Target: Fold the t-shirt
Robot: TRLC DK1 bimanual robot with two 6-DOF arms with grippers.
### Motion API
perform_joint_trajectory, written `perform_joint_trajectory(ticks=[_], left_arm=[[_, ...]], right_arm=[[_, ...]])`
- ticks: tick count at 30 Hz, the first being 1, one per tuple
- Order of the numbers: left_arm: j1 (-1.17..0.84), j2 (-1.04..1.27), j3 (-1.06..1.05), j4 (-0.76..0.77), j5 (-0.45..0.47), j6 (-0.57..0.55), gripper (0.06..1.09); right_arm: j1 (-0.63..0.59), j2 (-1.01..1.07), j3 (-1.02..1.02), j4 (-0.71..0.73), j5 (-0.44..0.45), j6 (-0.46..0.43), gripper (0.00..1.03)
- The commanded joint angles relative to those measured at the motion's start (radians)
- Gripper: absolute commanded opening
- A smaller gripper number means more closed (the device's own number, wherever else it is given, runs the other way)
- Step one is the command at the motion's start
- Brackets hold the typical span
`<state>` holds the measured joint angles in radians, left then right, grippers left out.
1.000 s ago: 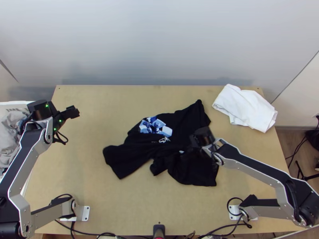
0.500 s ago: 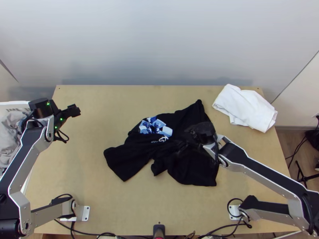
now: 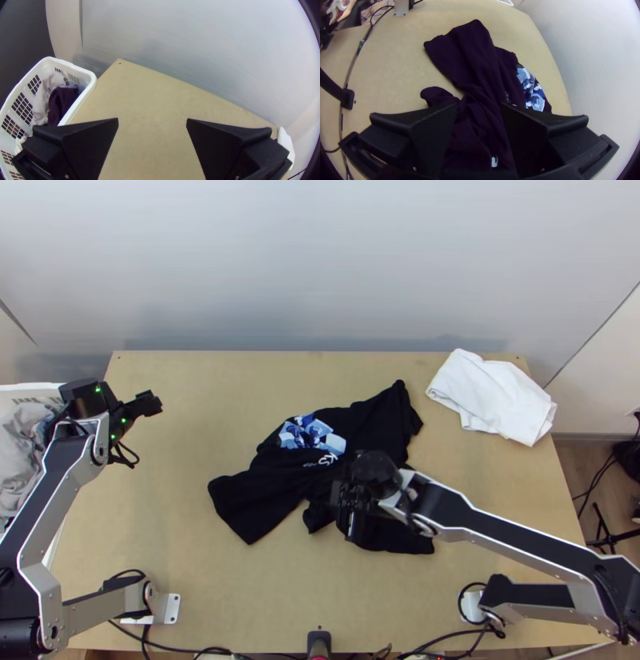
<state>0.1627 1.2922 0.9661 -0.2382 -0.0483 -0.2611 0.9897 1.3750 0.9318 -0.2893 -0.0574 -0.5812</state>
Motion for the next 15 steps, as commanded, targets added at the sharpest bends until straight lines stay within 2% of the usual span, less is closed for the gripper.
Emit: perform_joint_trajectory(ticks=[1,4,7,15], left_arm=[[0.009,-0.001,-0.007,0.000,0.001,-0.003,1.05],[0.018,-0.001,-0.010,0.000,0.001,-0.003,1.05],[0.029,0.004,-0.010,0.000,0.001,-0.001,1.05],[0.032,0.013,-0.013,0.002,0.007,0.002,1.05]], right_arm=[[0.056,0.058,-0.010,0.061,0.001,-0.147,0.58],[0.058,0.095,0.013,0.088,0.001,-0.137,0.57],[0.052,0.145,0.047,0.104,0.001,-0.138,0.48],[0.018,0.256,0.061,0.110,0.001,-0.144,0.48]])
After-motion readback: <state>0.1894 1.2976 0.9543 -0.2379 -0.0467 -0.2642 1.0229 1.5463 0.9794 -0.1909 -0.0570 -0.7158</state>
